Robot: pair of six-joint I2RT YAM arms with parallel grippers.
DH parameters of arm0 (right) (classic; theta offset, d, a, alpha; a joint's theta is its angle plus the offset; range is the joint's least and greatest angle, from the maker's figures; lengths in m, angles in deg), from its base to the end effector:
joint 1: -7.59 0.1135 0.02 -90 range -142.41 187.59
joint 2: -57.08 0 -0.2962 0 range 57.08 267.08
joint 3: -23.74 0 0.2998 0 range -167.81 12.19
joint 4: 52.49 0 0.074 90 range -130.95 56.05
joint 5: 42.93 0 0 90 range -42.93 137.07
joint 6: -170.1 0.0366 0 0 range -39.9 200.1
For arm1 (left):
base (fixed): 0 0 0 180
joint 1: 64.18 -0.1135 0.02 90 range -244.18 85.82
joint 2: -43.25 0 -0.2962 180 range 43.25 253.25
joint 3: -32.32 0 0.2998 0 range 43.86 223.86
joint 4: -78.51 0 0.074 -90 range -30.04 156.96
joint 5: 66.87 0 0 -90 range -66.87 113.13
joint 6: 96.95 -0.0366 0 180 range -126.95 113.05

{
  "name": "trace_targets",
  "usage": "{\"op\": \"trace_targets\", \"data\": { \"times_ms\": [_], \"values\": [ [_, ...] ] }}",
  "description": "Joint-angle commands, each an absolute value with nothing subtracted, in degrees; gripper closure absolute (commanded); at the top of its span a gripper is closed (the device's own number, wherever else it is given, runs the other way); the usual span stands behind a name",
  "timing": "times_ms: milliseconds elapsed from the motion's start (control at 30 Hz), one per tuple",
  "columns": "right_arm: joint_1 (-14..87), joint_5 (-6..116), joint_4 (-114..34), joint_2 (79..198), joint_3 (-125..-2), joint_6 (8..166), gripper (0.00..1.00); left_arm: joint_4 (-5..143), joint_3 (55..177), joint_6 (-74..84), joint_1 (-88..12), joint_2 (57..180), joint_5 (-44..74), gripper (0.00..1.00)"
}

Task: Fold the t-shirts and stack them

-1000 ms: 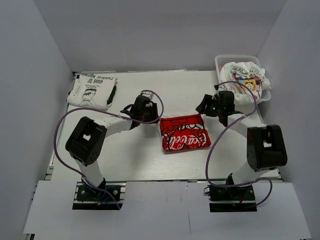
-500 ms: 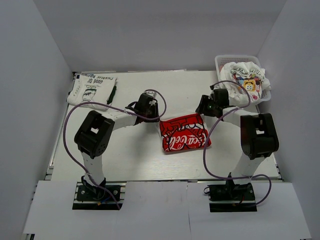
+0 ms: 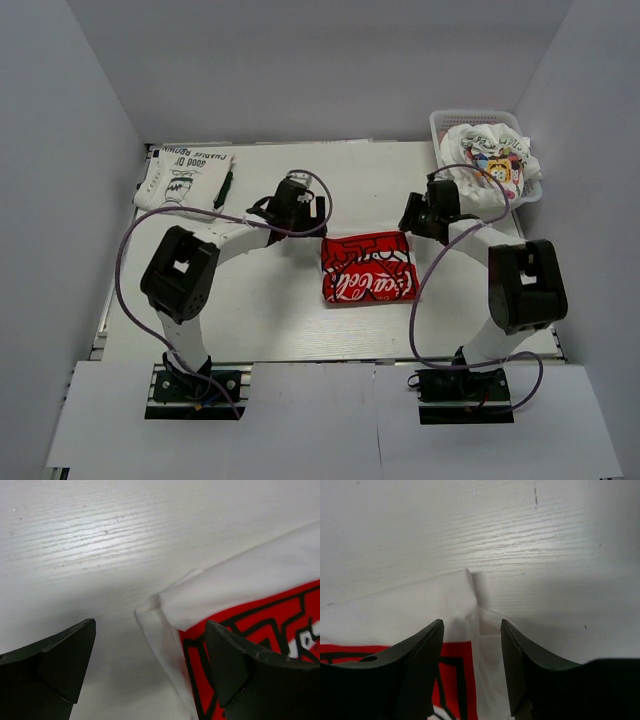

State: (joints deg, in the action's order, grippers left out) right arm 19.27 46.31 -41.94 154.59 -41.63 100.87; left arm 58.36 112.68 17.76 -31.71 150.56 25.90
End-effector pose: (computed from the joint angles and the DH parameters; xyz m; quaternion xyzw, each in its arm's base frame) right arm 0.3858 0.0793 0.1727 0.0752 0.9129 0.1063 0.3869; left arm 0.3811 -0.2404 0.1794 0.0541 0.9289 -0.1552 0.3318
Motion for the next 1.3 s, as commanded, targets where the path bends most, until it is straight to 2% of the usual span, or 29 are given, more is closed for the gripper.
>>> {"op": "trace_targets", "data": {
  "times_ms": [0,67,100,133,333,667,800,833,900,933,967,1133,1200,1267],
  "values": [
    [19.80,44.52,-42.26,146.12,-40.03,100.93,0.44,58.60,110.06,16.52,-31.04,141.88,21.33,0.00],
    [19.89,44.69,-42.27,142.10,-38.97,101.11,0.39,60.71,106.20,17.04,-31.04,138.99,15.69,0.00],
    [19.89,44.43,-42.27,141.20,-37.74,101.45,0.22,61.24,105.05,17.92,-31.04,138.10,14.44,0.00],
    [20.06,44.69,-42.27,140.41,-36.42,101.80,0.10,62.21,103.99,18.45,-31.04,137.39,13.30,0.00],
    [19.98,45.48,-42.18,131.44,-31.32,103.48,0.10,66.61,97.31,21.18,-30.52,137.54,6.97,0.00],
    [19.63,42.67,-43.24,118.70,-26.22,103.92,0.10,64.59,100.11,21.18,-27.79,147.66,3.88,0.00],
    [19.54,39.69,-42.88,117.29,-25.69,103.74,0.10,65.20,103.43,21.18,-27.26,151.61,4.49,0.28],
    [19.36,39.34,-42.79,117.11,-25.60,103.74,0.10,64.07,105.02,19.44,-27.26,152.67,5.98,0.45],
    [19.63,38.90,-42.71,116.58,-25.43,103.31,0.10,61.01,109.57,17.93,-27.26,155.66,8.18,0.66],
    [19.37,38.37,-42.62,116.32,-25.51,103.30,0.10,59.85,111.08,17.14,-27.26,156.54,10.19,0.91],
    [19.62,38.02,-42.53,115.80,-25.25,102.61,0.10,58.54,112.67,15.39,-27.26,157.33,11.34,1.00],
    [19.54,31.35,-41.30,113.60,-24.37,102.51,0.10,47.83,123.91,7.39,-27.26,159.09,25.65,1.00],
    [19.54,30.28,-41.04,112.72,-24.28,102.42,0.10,45.61,127.95,2.30,-27.26,158.57,35.11,1.00],
    [19.54,28.10,-41.04,111.84,-23.84,101.98,0.10,46.91,127.97,-5.49,-27.87,156.30,39.72,1.00]
  ]
}}
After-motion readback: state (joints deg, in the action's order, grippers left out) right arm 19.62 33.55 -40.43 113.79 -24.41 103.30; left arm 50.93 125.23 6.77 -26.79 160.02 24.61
